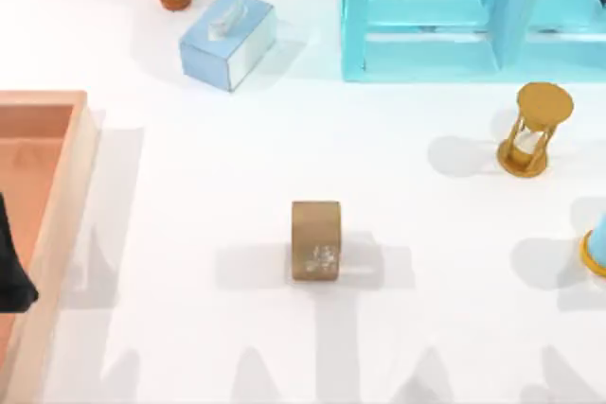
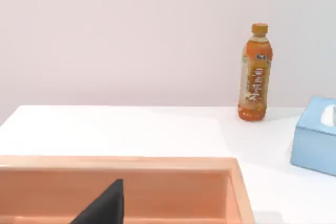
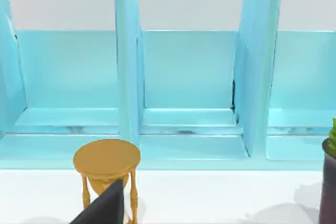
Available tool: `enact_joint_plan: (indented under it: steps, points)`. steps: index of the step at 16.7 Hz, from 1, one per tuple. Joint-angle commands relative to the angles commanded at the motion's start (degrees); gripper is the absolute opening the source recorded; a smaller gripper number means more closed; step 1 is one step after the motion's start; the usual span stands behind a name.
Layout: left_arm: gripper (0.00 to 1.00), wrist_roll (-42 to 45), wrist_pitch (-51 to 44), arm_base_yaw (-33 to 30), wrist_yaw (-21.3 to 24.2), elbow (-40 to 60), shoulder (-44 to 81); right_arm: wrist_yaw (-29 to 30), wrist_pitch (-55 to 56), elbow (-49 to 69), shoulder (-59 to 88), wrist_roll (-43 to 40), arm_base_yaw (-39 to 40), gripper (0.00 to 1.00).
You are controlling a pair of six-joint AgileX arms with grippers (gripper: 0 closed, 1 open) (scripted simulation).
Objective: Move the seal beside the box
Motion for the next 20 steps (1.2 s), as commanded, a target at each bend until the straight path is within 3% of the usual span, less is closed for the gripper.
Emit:
enact_joint_plan:
  steps: [4,8,13,20]
  points:
    - [1.0,-0.5,-1.0,-0.6,0.0,1.4,1.6,0.0,0.0,0.0,0.0,0.0,0.0,1.0]
    - [1.0,-3.6,-7.0,-3.8,0.0,10.0,10.8,0.0,0.0,0.0,0.0,0.0,0.0,1.0]
    - [1.0,-10.6,-20.4,-11.1,-0.1,29.0,31.4,0.0,0.0,0.0,0.0,0.0,0.0,1.0]
    - [1.0,-23.3,-44.3,-24.1,0.0,63.0,68.8,0.0,0.0,0.0,0.0,0.0,0.0,1.0]
